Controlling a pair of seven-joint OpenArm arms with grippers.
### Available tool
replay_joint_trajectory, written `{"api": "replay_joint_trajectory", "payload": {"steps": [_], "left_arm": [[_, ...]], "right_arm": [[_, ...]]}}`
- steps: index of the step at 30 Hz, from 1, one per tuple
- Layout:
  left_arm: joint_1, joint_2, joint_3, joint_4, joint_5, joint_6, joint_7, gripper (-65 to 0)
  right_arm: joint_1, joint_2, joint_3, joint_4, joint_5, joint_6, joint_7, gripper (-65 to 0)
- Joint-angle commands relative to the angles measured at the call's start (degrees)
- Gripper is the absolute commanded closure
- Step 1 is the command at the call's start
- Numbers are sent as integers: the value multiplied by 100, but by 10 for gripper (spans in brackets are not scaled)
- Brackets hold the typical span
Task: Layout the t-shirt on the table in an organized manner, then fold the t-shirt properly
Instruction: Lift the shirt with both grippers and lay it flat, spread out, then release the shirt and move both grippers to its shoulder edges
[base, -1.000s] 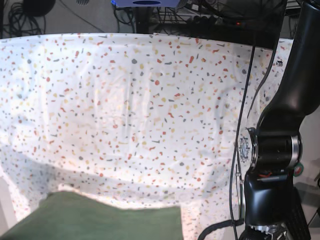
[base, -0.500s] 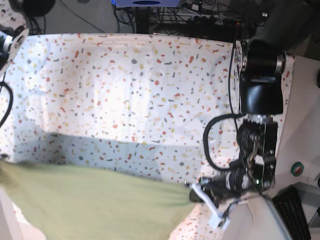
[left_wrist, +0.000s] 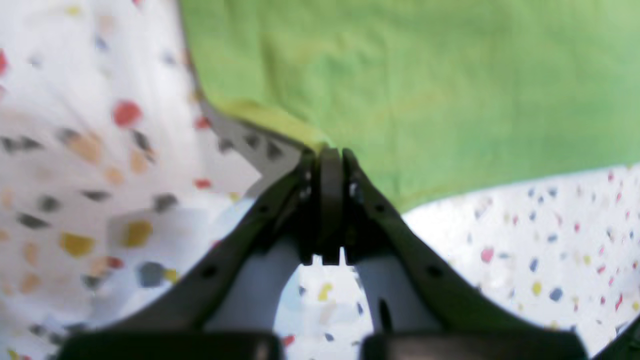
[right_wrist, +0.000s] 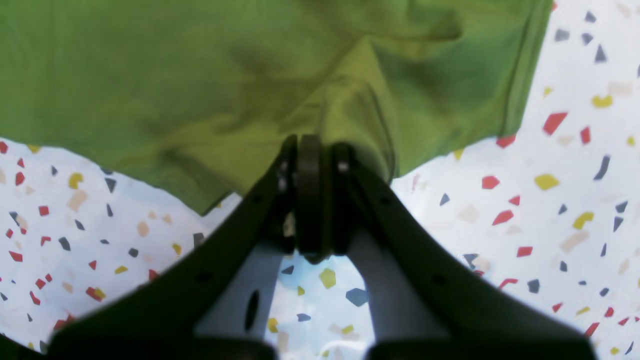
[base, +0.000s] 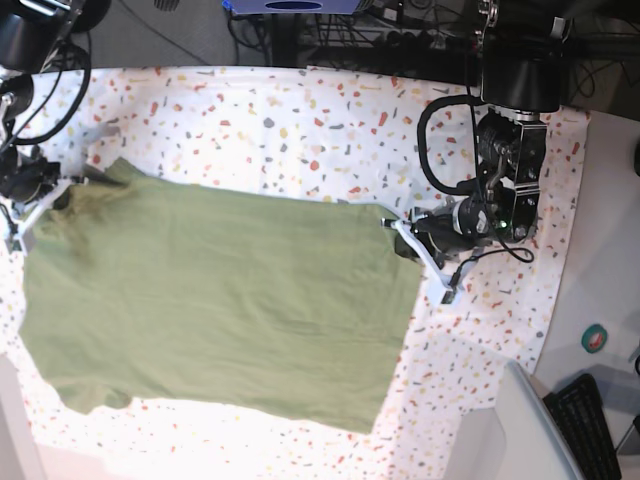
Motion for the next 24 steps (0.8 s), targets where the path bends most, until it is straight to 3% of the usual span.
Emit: {"api": "replay_joint_trajectory", "payload": {"steps": [1,7,13,19,22,23,24], "left_arm": [[-97,-40,-19,39,-63,-28,-84,0],[35,-57,-36,-84,-63,-28,-84,0],[316,-57,-722,13,-54,-28,-67,0],[536,-198,-792,13,-54,-28,-58,0],[668,-207,-845,22,-72,-28,-58,0],[694,-207,-854,22,-63,-28,-58,0],[712,-207,-854,22,-72,-28,-58,0]], "right_arm": [[81,120,28,94,65,-5,101,0],[-130,128,36,138,65,-5,83,0],[-481,128,36,155,65,-5,101,0],[-596,111,54,146,65,-14,66,0],[-657,-144,573,155,56,-14,30,0],[-657,-206,757,155,56,-14,-75,-20],[-657,-215,907,155,56,-14,-207,-78]]}}
